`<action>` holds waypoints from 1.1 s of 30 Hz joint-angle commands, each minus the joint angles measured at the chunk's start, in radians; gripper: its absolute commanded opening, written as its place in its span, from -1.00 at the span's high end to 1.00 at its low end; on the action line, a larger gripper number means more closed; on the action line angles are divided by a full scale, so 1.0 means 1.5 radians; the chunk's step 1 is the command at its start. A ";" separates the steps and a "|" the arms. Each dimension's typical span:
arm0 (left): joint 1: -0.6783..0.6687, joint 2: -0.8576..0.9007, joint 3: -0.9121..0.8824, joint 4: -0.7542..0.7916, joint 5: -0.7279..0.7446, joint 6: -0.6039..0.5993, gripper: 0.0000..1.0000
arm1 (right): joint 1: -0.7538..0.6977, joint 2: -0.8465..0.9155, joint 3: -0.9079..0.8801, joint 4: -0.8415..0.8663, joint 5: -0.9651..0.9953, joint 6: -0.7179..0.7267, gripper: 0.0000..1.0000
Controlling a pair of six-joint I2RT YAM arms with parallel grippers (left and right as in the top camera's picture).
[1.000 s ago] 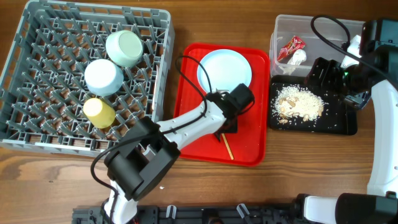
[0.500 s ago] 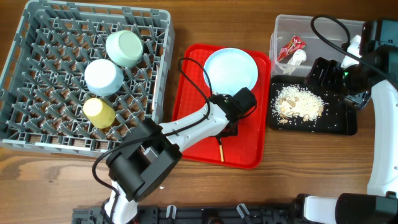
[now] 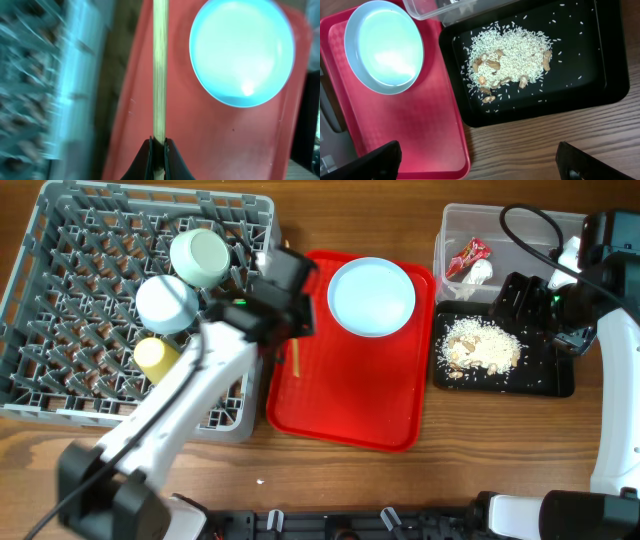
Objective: Sort waste into correct bins and load items into the dishwasher rack
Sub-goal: 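Place the chopstick into the dish rack, then reach the left gripper to the white plate and grip its rim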
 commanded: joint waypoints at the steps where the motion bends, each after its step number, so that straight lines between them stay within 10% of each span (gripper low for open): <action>1: 0.080 -0.055 0.002 0.000 -0.007 0.236 0.92 | 0.000 -0.001 0.010 0.002 0.006 -0.008 -0.99; 17: 0.180 0.109 0.002 0.075 -0.006 0.307 0.31 | 0.000 -0.001 0.010 0.001 0.006 -0.008 -0.99; 23: 0.104 0.061 0.023 0.110 -0.006 0.311 -0.38 | 0.000 -0.001 0.010 0.002 0.006 -0.008 -0.99; 33: -0.088 0.160 0.024 0.336 0.042 0.418 -0.60 | 0.000 -0.001 0.010 0.001 0.006 -0.008 -0.99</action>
